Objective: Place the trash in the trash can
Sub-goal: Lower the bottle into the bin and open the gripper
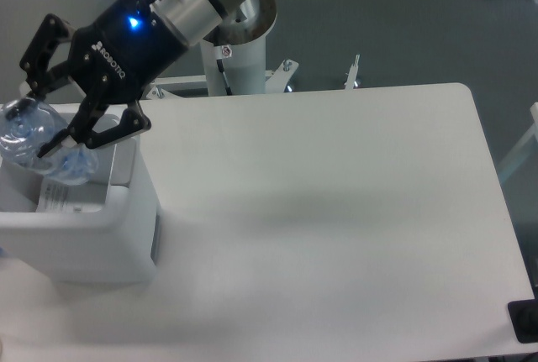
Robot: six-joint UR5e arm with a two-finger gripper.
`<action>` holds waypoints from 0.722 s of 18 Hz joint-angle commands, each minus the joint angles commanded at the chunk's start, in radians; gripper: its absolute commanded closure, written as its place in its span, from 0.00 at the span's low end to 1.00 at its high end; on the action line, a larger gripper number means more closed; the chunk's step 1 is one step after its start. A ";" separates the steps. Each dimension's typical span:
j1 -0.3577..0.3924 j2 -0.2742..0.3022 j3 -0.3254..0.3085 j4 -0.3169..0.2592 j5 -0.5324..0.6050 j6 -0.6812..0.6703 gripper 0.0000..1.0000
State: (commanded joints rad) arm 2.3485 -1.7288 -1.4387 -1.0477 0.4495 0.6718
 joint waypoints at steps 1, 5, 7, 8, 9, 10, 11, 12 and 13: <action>0.000 0.009 -0.015 0.000 0.000 0.014 0.73; -0.008 0.040 -0.063 0.000 0.002 0.075 0.59; -0.009 0.055 -0.074 -0.002 0.002 0.077 0.37; -0.011 0.066 -0.075 -0.002 0.002 0.075 0.19; -0.011 0.069 -0.075 -0.002 0.003 0.074 0.07; -0.011 0.075 -0.075 -0.002 0.002 0.072 0.00; -0.011 0.075 -0.075 -0.002 0.003 0.072 0.00; -0.011 0.075 -0.075 -0.002 0.003 0.072 0.00; -0.011 0.075 -0.074 -0.002 0.003 0.069 0.00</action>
State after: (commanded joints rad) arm 2.3378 -1.6536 -1.5125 -1.0492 0.4525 0.7409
